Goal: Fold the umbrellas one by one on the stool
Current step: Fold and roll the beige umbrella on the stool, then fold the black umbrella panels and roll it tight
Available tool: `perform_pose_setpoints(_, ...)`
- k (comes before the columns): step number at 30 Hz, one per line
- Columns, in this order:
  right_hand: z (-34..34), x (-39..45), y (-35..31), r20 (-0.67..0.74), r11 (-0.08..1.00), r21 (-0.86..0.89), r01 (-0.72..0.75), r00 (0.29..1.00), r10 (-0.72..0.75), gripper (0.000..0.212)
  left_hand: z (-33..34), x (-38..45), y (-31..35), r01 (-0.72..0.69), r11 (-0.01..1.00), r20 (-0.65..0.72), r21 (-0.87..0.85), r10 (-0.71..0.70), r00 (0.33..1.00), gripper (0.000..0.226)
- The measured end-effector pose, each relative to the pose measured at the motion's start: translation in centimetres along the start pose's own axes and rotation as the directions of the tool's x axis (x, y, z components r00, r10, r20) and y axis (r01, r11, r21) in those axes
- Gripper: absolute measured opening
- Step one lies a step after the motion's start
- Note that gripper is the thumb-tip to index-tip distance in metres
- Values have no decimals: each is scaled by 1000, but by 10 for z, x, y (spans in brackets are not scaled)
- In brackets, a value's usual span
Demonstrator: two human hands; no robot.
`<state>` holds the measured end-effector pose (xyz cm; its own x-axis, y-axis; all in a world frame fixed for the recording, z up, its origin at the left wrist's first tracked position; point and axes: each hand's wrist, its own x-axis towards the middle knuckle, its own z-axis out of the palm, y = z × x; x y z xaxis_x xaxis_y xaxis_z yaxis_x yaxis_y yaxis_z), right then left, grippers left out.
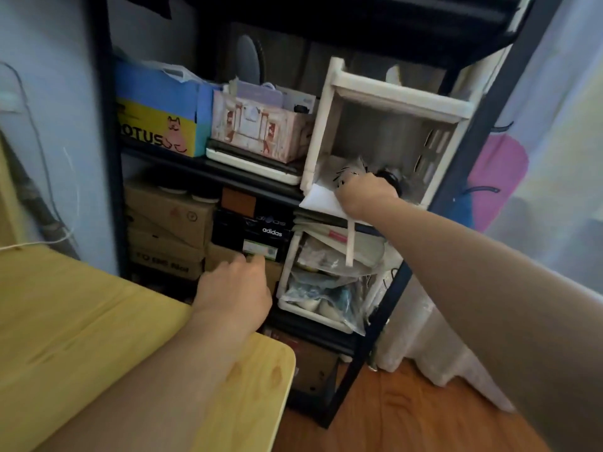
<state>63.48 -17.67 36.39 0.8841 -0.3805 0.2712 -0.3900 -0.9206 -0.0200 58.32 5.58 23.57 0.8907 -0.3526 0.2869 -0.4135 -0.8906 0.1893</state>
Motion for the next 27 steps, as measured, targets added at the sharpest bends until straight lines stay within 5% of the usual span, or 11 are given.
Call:
perform_pose_setpoints(3,3,-1,-2,-67,996,-80,48,996,-53,30,0,-1,0,-3,1000,0,8,3,1000,41)
perform_pose_setpoints(9,6,-8,-8,-160,997,-29,-71,985,65,29,-1,-2,1,-14,1000,2,8,14,1000,35)
perform_pose_setpoints(17,-6,-16,-12,75,988,-9,-155,985,155,48,2,0,0,-39,999,-35,9,40,999,33)
perform_pose_setpoints(20,-16,-36,-5,13,988,72,-137,991,137,53,-3,2,-4,-42,999,-59,22,43,997,27)
perform_pose_setpoints(24,-37,-123,28,-84,999,30,-45,995,48,38,-34,-12,26,-257,952,-276,165,295,915,20)
perform_pose_setpoints(27,-40,-207,79,-61,999,15,-31,998,32,41,-62,-51,95,-395,918,-312,27,383,869,19)
